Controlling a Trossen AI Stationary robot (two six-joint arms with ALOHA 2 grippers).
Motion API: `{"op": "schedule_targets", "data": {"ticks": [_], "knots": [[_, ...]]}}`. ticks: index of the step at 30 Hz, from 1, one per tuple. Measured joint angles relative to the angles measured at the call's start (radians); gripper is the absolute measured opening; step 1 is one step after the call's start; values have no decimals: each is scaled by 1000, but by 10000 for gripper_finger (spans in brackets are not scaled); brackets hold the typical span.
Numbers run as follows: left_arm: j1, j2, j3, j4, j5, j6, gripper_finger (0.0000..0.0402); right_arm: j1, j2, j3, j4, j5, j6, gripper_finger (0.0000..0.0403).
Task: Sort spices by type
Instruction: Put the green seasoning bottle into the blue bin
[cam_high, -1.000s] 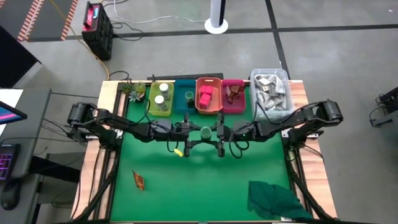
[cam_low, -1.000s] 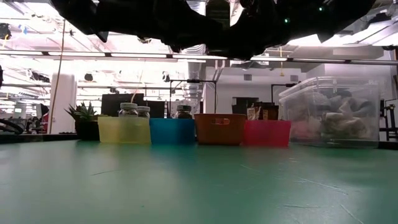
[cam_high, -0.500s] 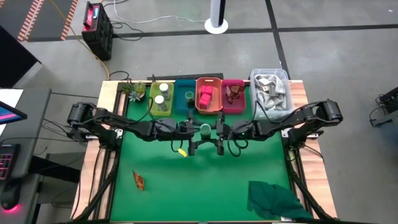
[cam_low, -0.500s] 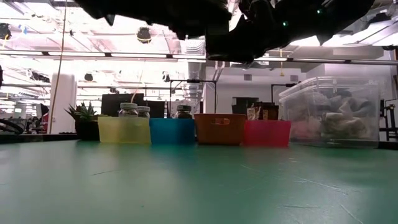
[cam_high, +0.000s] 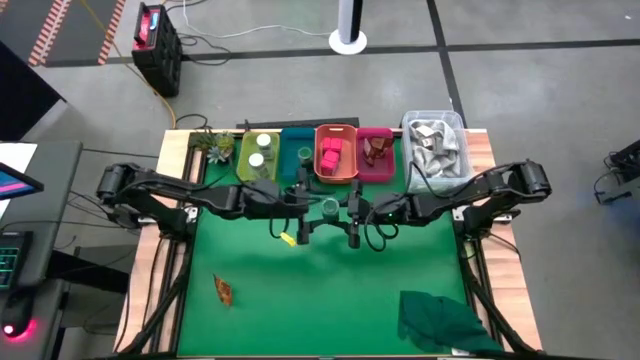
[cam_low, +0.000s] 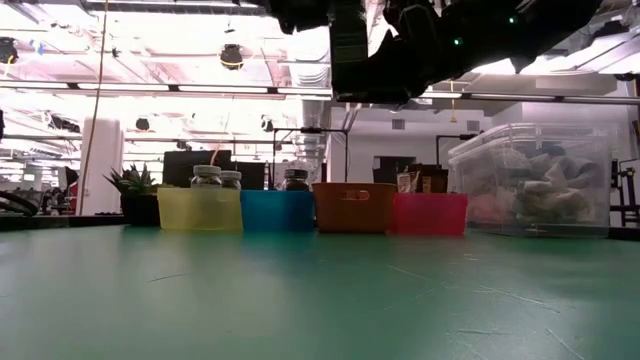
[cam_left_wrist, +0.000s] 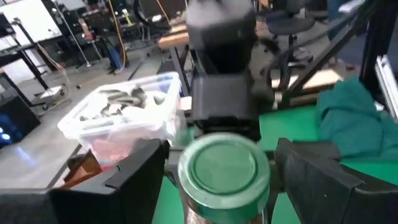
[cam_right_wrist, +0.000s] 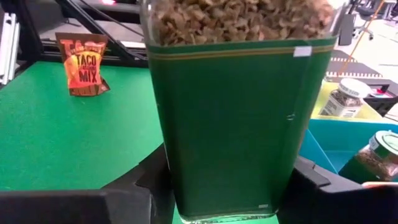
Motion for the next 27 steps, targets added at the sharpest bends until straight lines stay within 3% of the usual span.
{"op": "schedule_targets", "data": {"ticks": [20,23,27], "knots": [[28,29,-2,23,37,-71,286,3,0,0,18,0,8,221],[28,29,-2,29,37,-73,261,3,0,0,22,0,8,222],[32,29,-2,29,40,-84,197,3,0,0,23,0,10,228]]}}
